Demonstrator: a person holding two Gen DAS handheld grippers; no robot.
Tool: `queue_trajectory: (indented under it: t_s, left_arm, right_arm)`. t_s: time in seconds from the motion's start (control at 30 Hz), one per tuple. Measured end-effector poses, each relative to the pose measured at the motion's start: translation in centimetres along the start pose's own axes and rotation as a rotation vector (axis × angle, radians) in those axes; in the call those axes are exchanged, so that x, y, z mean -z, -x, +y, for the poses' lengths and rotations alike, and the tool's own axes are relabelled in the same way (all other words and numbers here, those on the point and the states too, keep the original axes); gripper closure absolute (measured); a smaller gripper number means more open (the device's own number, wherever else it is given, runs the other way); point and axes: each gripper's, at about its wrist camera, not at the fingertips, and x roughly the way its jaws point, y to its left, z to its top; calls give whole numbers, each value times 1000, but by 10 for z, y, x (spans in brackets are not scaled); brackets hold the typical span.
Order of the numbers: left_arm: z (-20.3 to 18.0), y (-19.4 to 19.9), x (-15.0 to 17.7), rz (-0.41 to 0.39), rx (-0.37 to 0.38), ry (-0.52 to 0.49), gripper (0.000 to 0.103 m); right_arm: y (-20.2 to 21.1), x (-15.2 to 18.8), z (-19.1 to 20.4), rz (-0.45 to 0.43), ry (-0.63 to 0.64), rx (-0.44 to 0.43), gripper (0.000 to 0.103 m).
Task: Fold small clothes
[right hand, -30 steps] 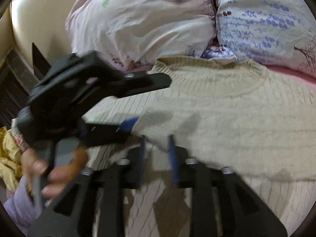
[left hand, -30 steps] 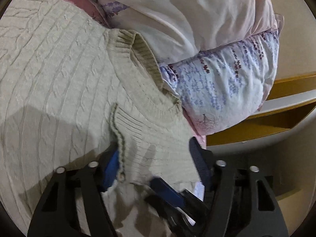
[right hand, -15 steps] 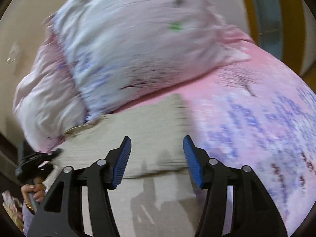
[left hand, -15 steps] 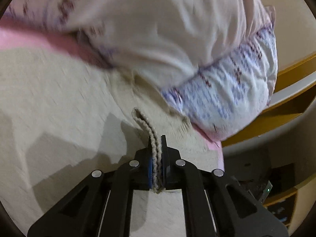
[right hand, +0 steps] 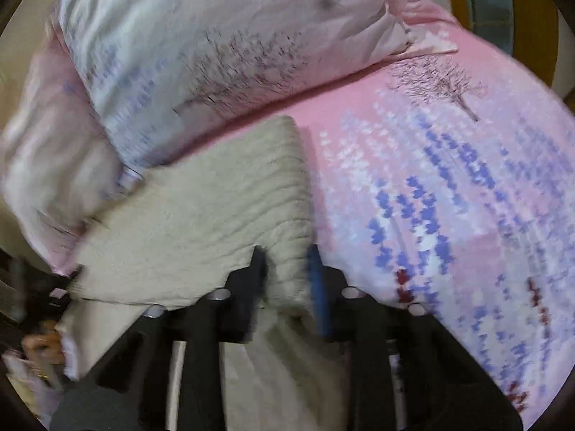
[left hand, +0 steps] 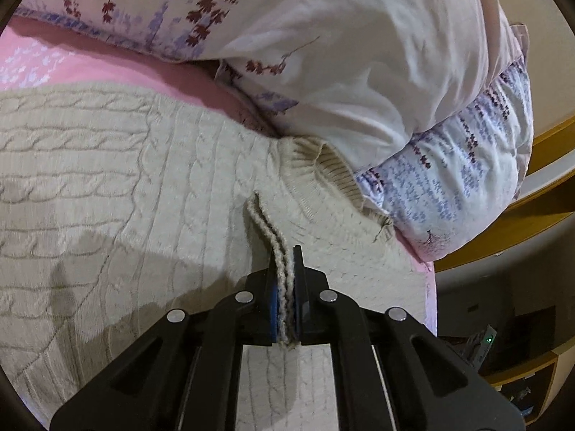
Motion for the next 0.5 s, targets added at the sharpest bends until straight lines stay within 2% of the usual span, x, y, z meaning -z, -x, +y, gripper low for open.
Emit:
queue_trajectory:
  t_s: [0.17, 0.27, 0.37, 0.43, 0.47, 0.5]
  left_arm:
    - [3, -2, 7, 2, -20, -10, 97]
    - [1, 2, 9, 14, -18, -31, 97]
    - [0, 20, 13, 18, -8, -59, 93]
    - [5, 47, 18, 2, 3, -73, 73]
    - [10, 61, 22, -21, 5, -74, 55]
    - [16, 78, 25, -53, 4, -74, 44]
  right_arm:
    - [-2, 3, 12, -12, 35, 72, 78]
    - [0, 6, 25, -39, 77, 166, 59]
    - [12, 9, 38, -90, 112, 173, 50]
    - [23, 12, 53, -125, 160, 160, 44]
    - [26, 13, 59, -134, 180, 155, 41]
    - [29, 14, 66, -142, 204, 145, 38]
